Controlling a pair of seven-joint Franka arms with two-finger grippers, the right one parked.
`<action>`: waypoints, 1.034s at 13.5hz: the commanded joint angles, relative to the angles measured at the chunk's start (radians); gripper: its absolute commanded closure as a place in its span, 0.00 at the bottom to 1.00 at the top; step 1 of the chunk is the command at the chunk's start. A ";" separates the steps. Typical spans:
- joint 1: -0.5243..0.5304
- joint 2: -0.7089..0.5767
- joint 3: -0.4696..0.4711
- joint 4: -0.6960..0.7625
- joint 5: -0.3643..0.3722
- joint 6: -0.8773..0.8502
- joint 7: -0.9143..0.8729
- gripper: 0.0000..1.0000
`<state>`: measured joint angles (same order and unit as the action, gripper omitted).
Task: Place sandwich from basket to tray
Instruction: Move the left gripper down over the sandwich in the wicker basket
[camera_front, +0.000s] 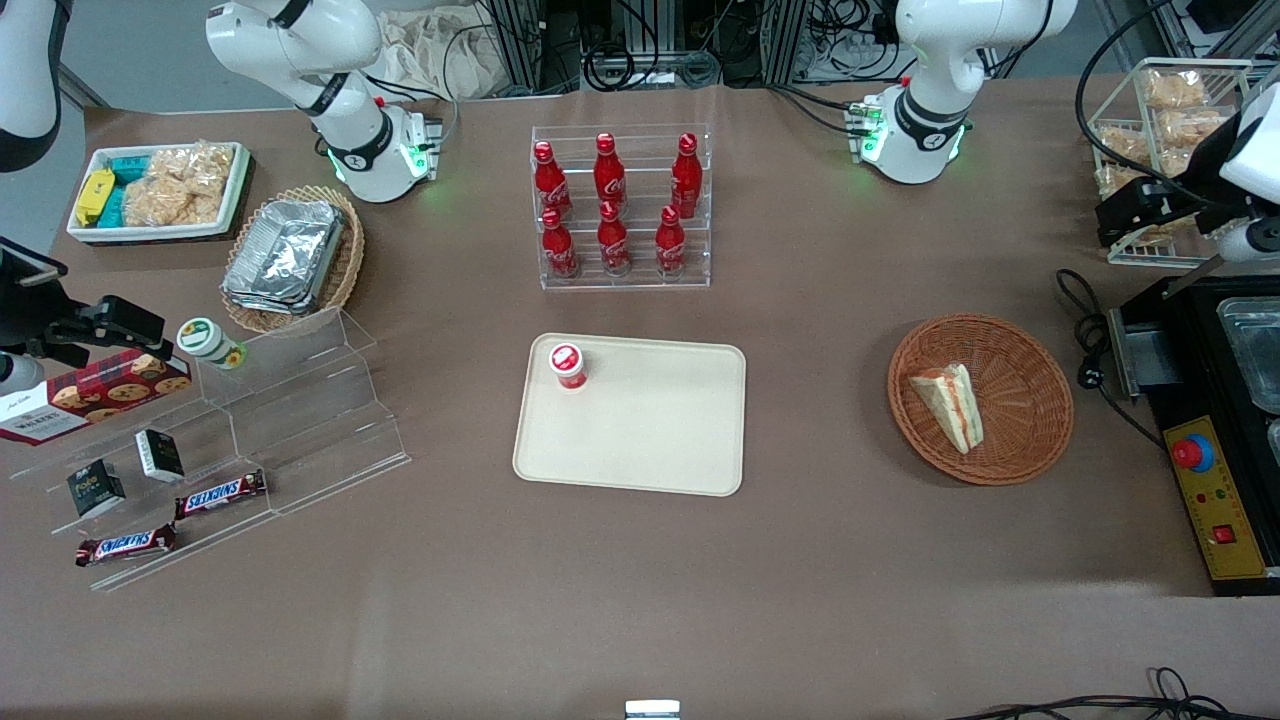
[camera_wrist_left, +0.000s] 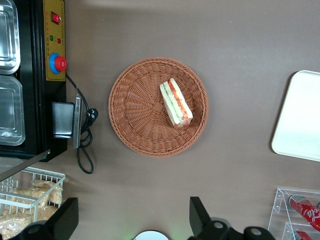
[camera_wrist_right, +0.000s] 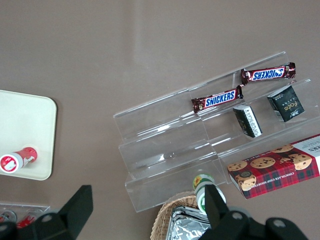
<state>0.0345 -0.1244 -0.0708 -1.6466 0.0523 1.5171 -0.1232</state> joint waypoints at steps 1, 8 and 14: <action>0.013 -0.017 -0.004 -0.005 -0.009 -0.015 0.023 0.00; 0.028 0.012 -0.004 -0.012 -0.015 0.000 0.019 0.00; 0.031 0.186 -0.010 -0.051 -0.048 0.130 -0.071 0.00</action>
<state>0.0600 0.0146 -0.0701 -1.6809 0.0140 1.5896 -0.1523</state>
